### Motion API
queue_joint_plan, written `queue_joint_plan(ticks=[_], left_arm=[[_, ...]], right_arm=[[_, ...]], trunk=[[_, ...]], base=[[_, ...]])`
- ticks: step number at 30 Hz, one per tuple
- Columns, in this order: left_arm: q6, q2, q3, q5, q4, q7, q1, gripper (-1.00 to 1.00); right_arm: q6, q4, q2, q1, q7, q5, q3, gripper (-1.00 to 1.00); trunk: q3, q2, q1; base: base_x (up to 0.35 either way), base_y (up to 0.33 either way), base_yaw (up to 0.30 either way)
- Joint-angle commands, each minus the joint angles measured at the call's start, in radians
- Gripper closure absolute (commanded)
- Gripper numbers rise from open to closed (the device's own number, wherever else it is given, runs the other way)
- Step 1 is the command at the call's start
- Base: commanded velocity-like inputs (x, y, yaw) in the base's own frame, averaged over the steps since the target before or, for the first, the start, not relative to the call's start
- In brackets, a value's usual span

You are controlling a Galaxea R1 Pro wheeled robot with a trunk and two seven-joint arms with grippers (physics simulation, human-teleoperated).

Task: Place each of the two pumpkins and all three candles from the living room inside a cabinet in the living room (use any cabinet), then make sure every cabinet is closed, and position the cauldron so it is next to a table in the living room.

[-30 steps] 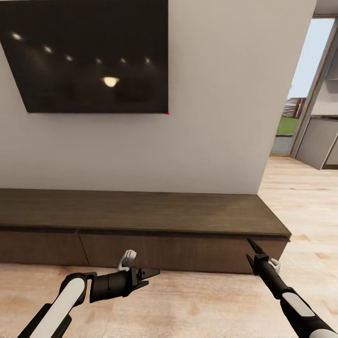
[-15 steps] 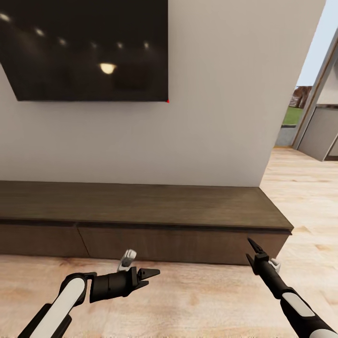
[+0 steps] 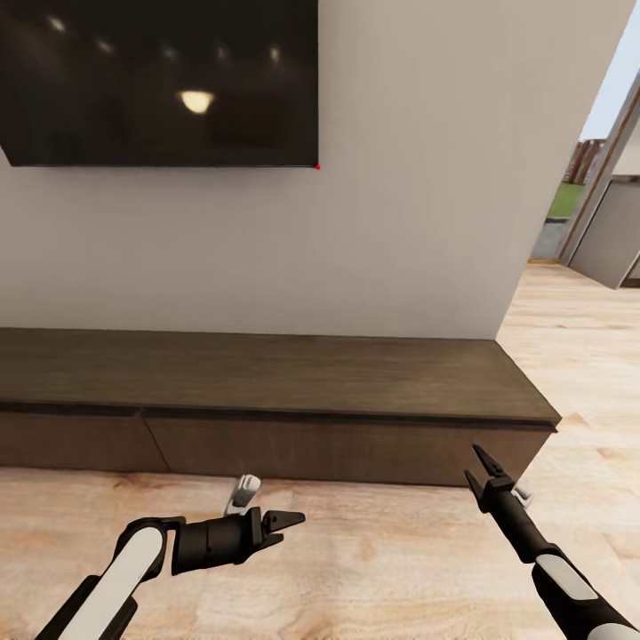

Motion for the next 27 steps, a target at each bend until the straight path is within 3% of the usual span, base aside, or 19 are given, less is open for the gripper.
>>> queue_joint_plan(ticks=[1,4,12,27], left_arm=[[0.001,0.001,-0.001,-0.008,0.0,-0.008,-0.001,-1.0],[0.001,0.0,-0.003,-0.008,0.0,-0.008,-0.001,-1.0],[0.002,-0.001,-0.005,-0.008,-0.004,-0.008,-0.001,-1.0],[0.002,-0.002,-0.01,-0.008,-0.005,-0.008,-0.001,-1.0]], right_arm=[[0.009,0.0,0.0,0.0,0.002,-0.009,-0.001,-1.0],[0.01,0.0,0.0,0.0,0.005,-0.009,-0.002,-1.0],[0.011,0.0,-0.002,-0.001,0.007,-0.009,-0.003,-1.0],[0.01,0.001,-0.002,-0.001,0.005,-0.009,-0.004,-1.0]], trunk=[[-0.005,-0.001,0.0],[-0.016,-0.001,0.002],[-0.016,-0.001,0.002],[-0.016,-0.001,0.002]], base=[[0.0,0.0,0.0],[0.0,0.0,0.0],[0.008,0.0,0.0],[0.193,-0.034,0.0]])
